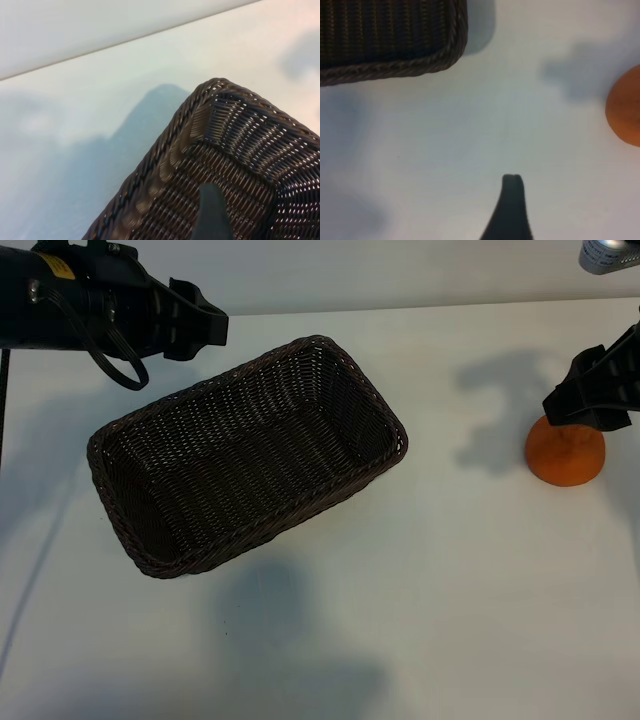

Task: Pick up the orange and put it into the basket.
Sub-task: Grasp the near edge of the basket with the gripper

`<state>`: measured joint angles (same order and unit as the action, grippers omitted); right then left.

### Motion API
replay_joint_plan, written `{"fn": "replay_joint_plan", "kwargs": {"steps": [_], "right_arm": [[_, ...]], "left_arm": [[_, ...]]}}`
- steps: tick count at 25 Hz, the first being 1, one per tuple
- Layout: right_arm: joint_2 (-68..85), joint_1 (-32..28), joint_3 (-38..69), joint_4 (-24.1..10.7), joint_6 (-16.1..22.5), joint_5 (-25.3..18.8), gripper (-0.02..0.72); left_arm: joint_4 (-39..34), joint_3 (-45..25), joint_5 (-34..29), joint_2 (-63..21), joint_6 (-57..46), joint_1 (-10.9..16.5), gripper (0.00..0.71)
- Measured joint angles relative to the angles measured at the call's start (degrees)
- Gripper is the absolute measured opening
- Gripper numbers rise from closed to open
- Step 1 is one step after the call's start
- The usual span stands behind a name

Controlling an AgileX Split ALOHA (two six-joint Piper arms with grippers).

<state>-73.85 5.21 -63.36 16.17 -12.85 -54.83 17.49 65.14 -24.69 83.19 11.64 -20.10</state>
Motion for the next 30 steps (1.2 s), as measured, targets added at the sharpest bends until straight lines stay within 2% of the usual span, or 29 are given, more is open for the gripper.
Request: {"fn": "replay_joint_plan", "kwargs": {"steps": [4, 7, 14, 21, 25, 30], "right_arm": [[0.0, 0.0, 0.0, 0.0, 0.0, 0.0, 0.593], [0.0, 0.0, 0.0, 0.0, 0.0, 0.0, 0.593], [0.0, 0.0, 0.0, -0.1, 0.0, 0.0, 0.593], [0.0, 0.0, 0.0, -0.1, 0.0, 0.0, 0.593], [0.0, 0.0, 0.0, -0.1, 0.0, 0.0, 0.593], [0.0, 0.0, 0.0, -0.1, 0.0, 0.0, 0.593]], "left_arm": [[0.2, 0.0, 2.1, 0.0, -0.7, 0.0, 0.519], [0.3, 0.0, -0.3, -0.6, -1.3, 0.0, 0.519], [0.2, 0.0, -11.6, -2.6, -2.0, 0.0, 0.518], [-0.5, 0.0, -27.6, -2.8, -5.7, 1.4, 0.489], [-4.1, 0.0, -33.7, -3.0, -11.1, 1.6, 0.485], [-16.0, -0.2, -35.6, -6.0, -23.3, 1.6, 0.485]]}}
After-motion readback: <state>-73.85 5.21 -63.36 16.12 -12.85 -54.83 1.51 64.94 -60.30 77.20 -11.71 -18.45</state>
